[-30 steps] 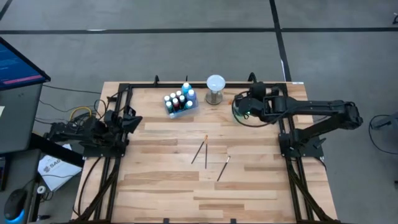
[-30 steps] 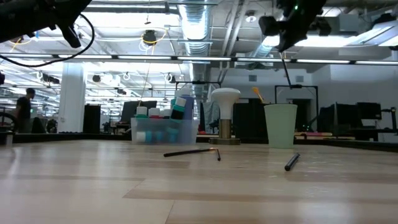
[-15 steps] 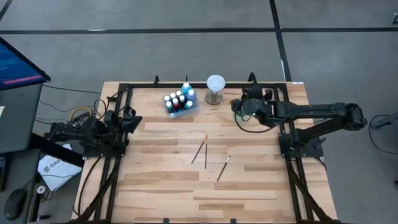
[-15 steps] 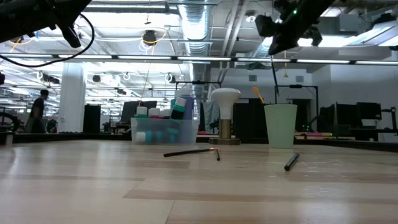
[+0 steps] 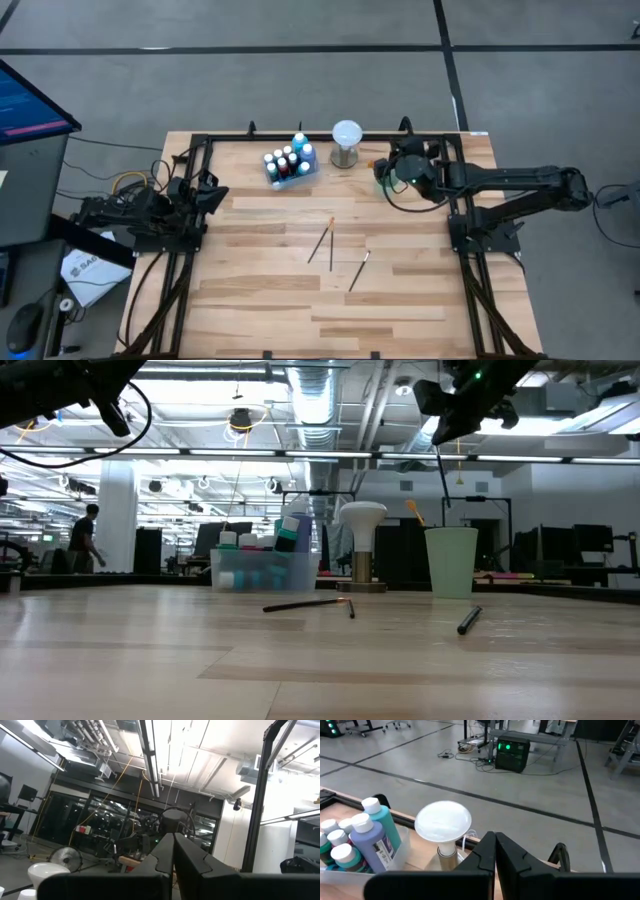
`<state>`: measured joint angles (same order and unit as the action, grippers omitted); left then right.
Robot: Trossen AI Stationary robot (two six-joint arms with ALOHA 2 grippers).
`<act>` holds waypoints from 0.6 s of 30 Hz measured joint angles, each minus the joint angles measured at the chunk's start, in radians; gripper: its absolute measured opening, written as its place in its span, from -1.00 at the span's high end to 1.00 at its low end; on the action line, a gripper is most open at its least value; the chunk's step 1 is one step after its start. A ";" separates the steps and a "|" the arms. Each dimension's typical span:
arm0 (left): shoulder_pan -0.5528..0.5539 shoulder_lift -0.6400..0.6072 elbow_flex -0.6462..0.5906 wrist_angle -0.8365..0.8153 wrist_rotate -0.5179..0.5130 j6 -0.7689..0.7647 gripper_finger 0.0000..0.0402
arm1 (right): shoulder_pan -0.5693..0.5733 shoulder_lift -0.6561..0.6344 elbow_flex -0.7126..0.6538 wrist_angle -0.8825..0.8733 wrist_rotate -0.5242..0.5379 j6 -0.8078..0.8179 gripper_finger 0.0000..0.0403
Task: Pick & Place Paint Supplies
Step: Put the right silver paint brush into the cup
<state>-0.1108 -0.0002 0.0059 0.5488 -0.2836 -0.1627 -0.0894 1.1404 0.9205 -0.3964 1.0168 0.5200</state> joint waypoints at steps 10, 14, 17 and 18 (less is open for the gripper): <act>0.000 0.000 0.000 0.001 0.000 0.000 0.97 | -0.044 -0.042 -0.246 0.365 -0.036 -0.140 1.00; 0.000 0.000 0.000 -0.005 0.000 0.000 0.97 | -0.090 -0.040 -0.329 0.566 -0.122 -0.248 1.00; 0.000 0.000 0.000 -0.022 0.000 0.000 0.97 | -0.115 -0.040 -0.362 0.595 -0.147 -0.240 1.00; 0.000 0.000 0.000 -0.037 0.000 0.000 0.97 | -0.120 -0.040 -0.371 0.595 -0.153 -0.236 1.00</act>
<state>-0.1108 -0.0002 0.0059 0.5115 -0.2836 -0.1627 -0.2090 1.1004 0.5498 0.1984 0.8639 0.2836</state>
